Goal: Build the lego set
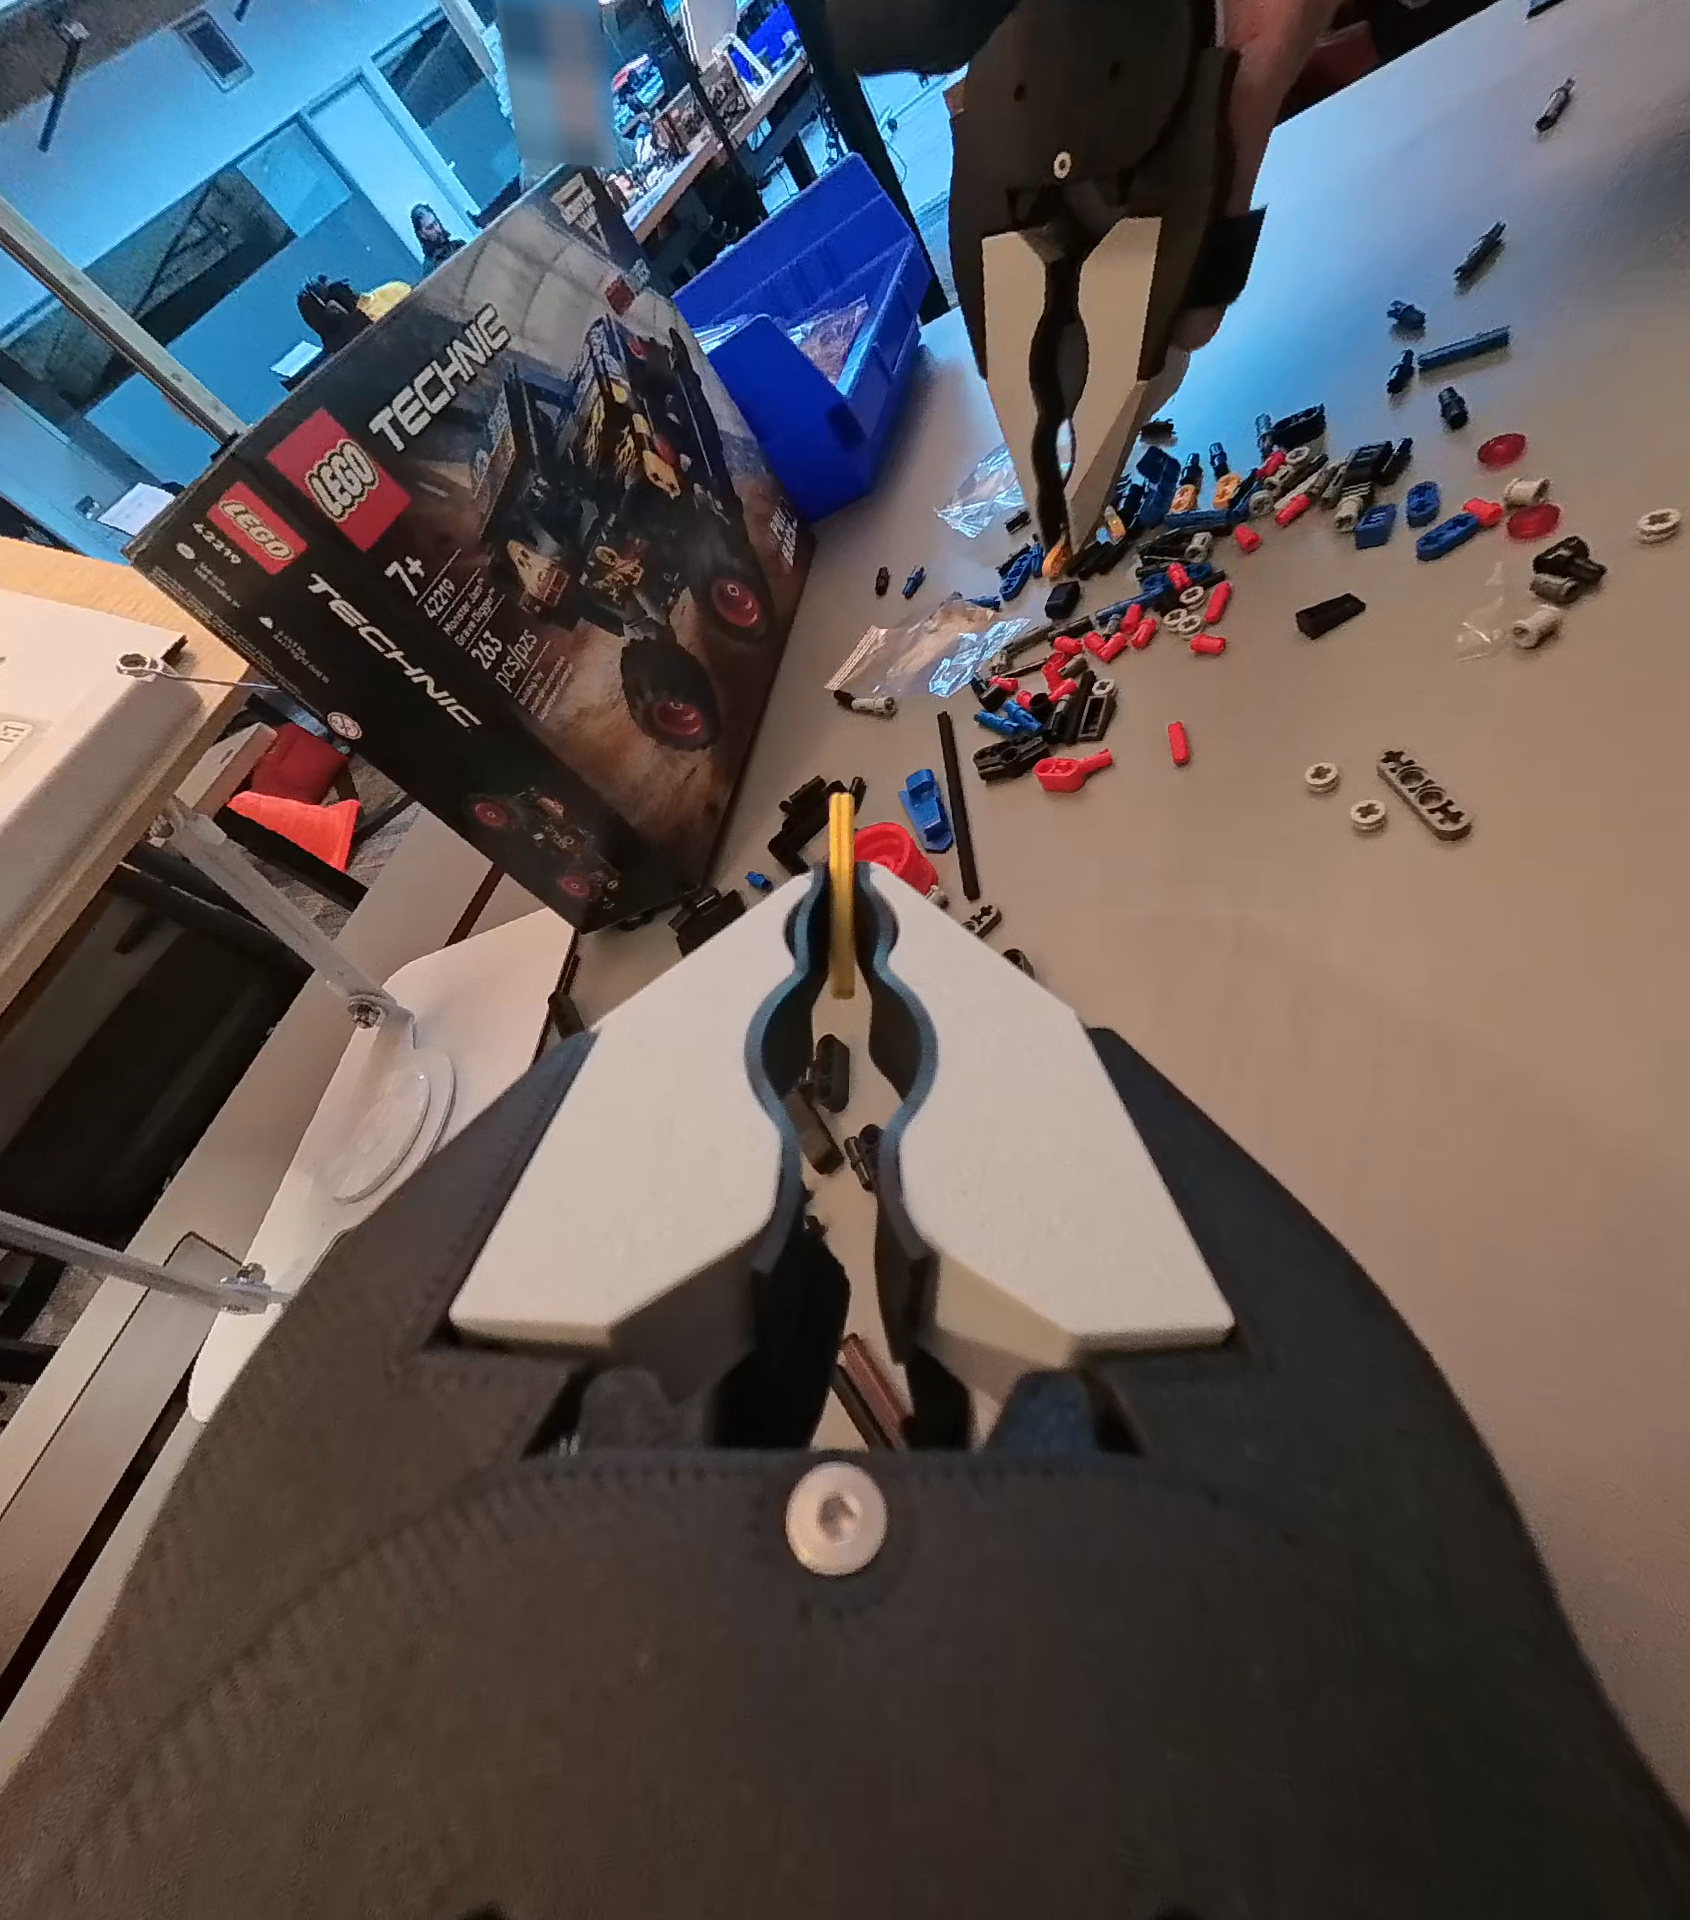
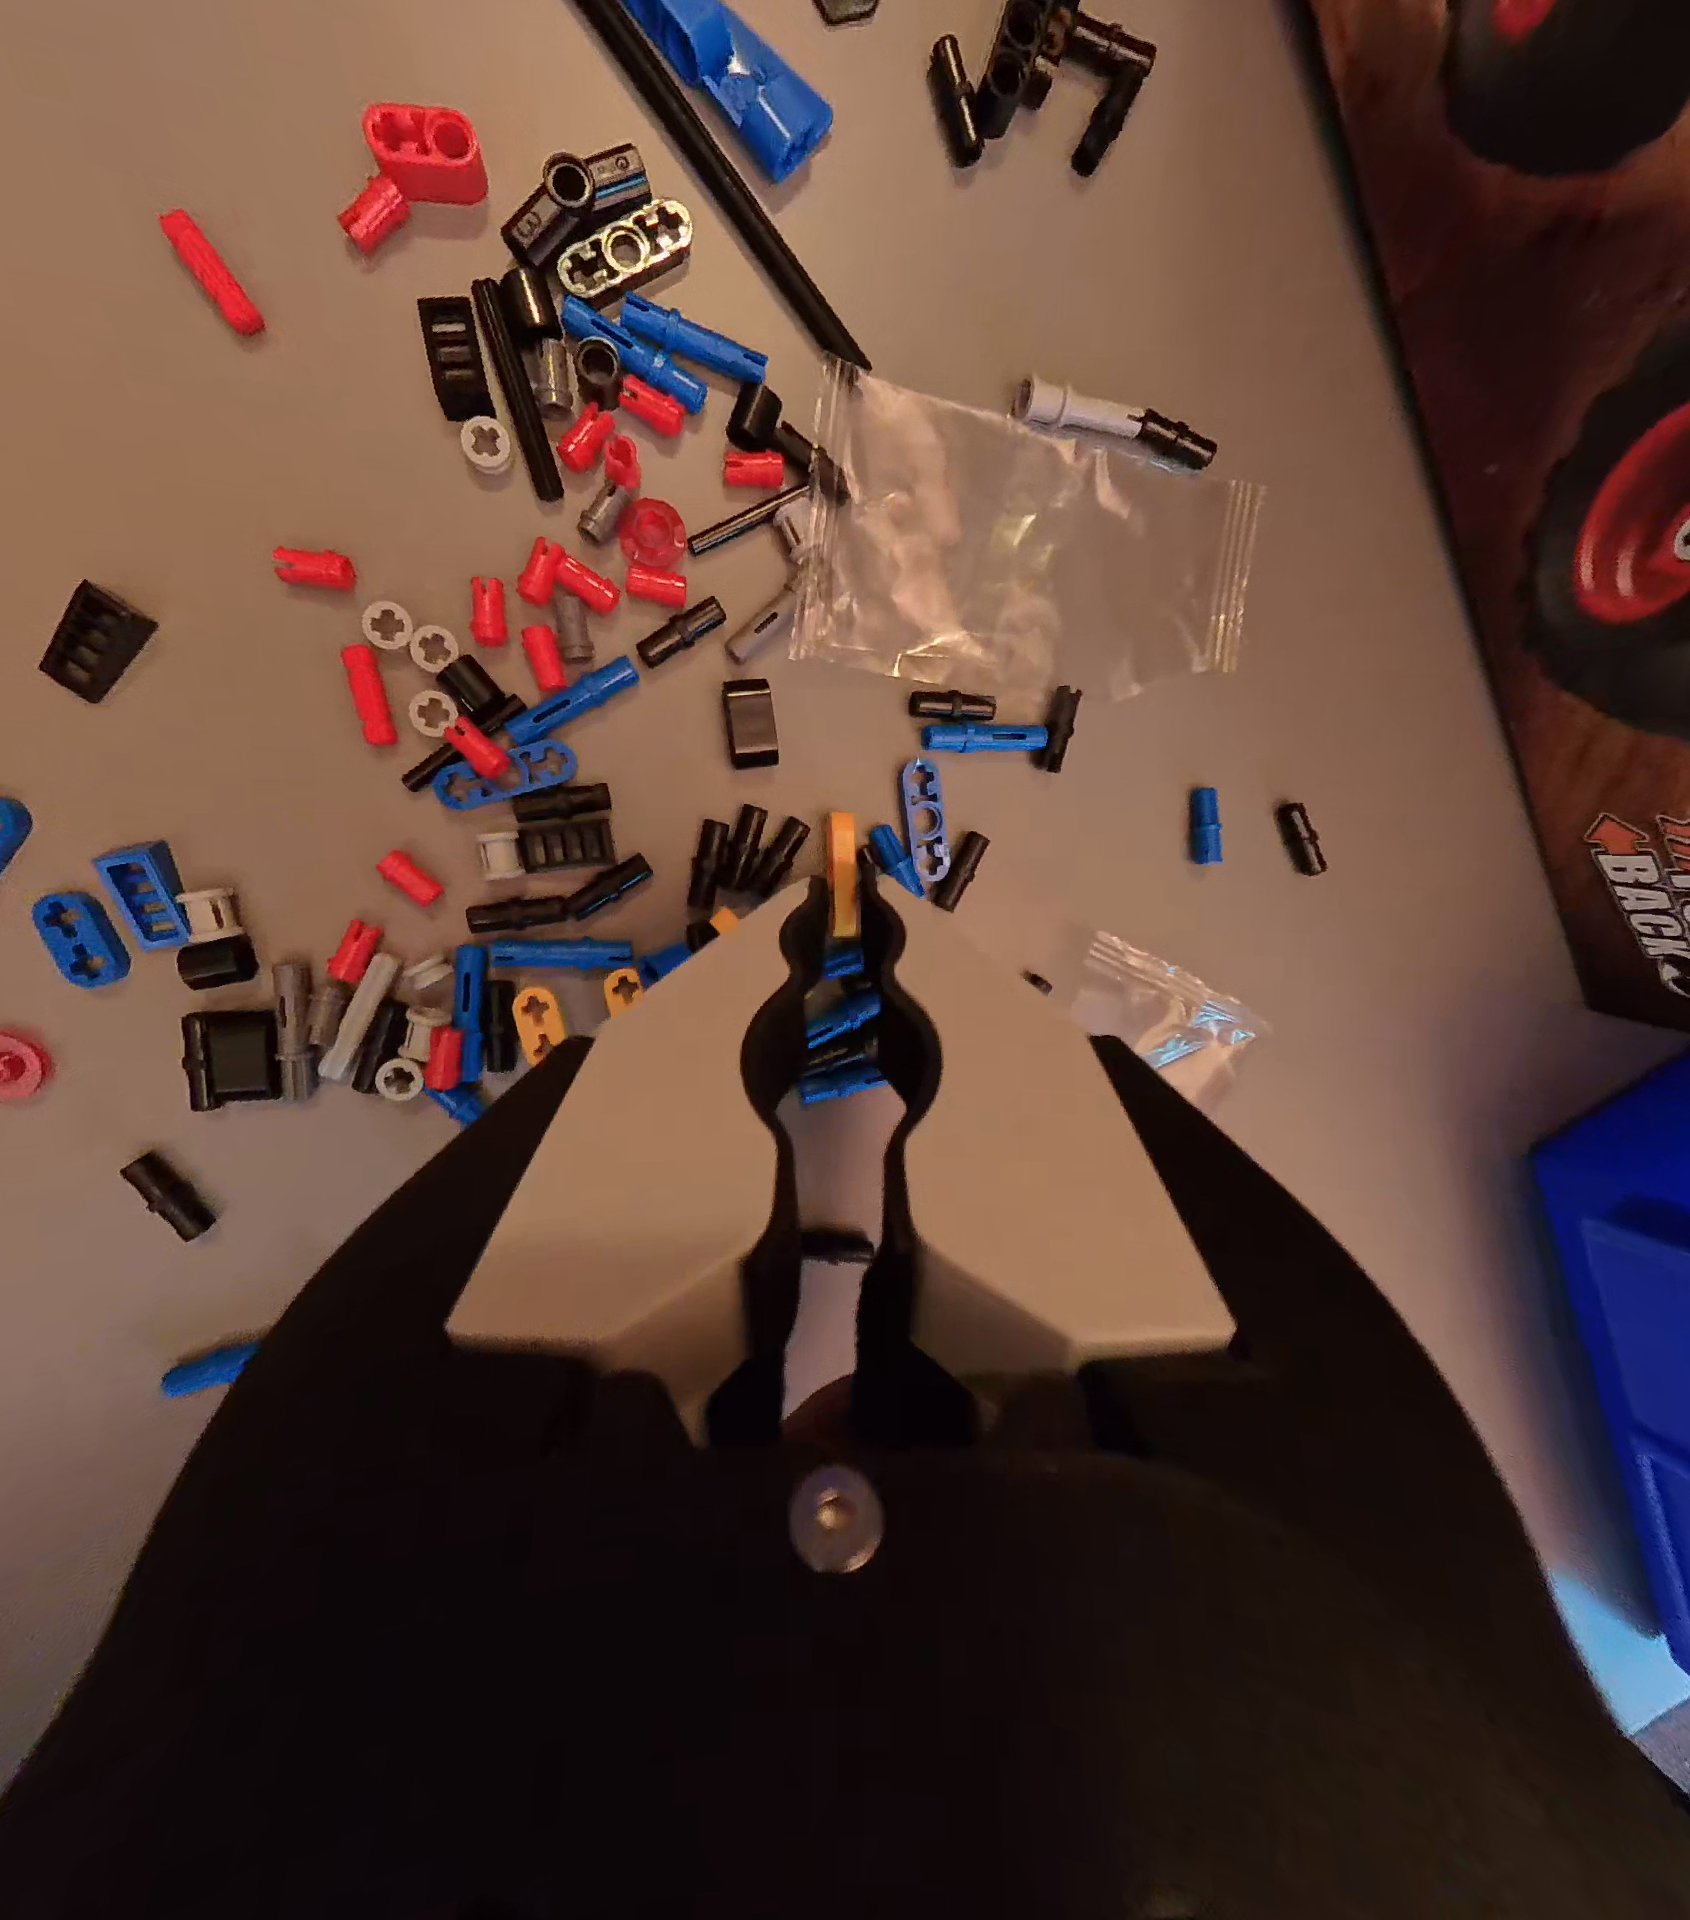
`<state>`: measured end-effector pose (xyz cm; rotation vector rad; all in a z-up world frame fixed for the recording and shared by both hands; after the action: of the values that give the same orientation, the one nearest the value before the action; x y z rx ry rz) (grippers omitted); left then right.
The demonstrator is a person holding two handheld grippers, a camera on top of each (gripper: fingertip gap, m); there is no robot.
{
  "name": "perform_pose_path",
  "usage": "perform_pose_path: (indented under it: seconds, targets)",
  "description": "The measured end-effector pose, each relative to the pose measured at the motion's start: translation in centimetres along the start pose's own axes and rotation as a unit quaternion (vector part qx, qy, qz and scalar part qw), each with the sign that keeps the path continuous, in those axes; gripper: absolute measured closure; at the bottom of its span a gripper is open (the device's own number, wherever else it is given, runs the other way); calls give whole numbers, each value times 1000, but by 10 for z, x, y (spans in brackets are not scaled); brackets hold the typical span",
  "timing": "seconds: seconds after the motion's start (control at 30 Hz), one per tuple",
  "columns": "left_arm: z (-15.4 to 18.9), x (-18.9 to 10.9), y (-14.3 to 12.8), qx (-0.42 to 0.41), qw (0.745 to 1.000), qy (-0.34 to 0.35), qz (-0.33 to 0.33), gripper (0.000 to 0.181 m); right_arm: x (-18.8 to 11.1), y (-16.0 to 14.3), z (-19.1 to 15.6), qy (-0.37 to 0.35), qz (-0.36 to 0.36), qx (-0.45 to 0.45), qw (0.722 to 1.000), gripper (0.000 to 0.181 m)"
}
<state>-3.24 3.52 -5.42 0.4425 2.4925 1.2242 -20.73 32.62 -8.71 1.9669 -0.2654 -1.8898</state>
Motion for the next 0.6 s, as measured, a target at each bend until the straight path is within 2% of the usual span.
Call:
perform_pose_path:
  seconds: [0.17,0.27,0.4,0.5,0.6]
  targets:
    - [1,1,0,0,1000,-3,0,179,-1,1,-1,-11,22,8,1000,180]
    - [3,2,1,0,1000,-6,0,179,-9,12,-9,-10,84,17,996,180]
    - [7,4,3,1,1000,-12,4,179,-19,50,-40,23,210,15,977,180]
    - [8,4,5,-10,1000,-18,16,179,-22,86,-65,61,313,11,948,180]
    - [10,2,10,-15,999,-21,33,179,-20,114,-80,87,373,15,924,180]
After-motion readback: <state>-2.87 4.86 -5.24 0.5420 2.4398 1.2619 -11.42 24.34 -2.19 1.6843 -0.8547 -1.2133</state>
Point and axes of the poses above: each gripper's, where its closed fingertips meet, x out along the fingers, y out of its top, z = x × y across the jaws, the point moved 10 cm from there along -x, back along the fingers, and after that the axes turned 14 degrees about y, right-handed, at the moved point
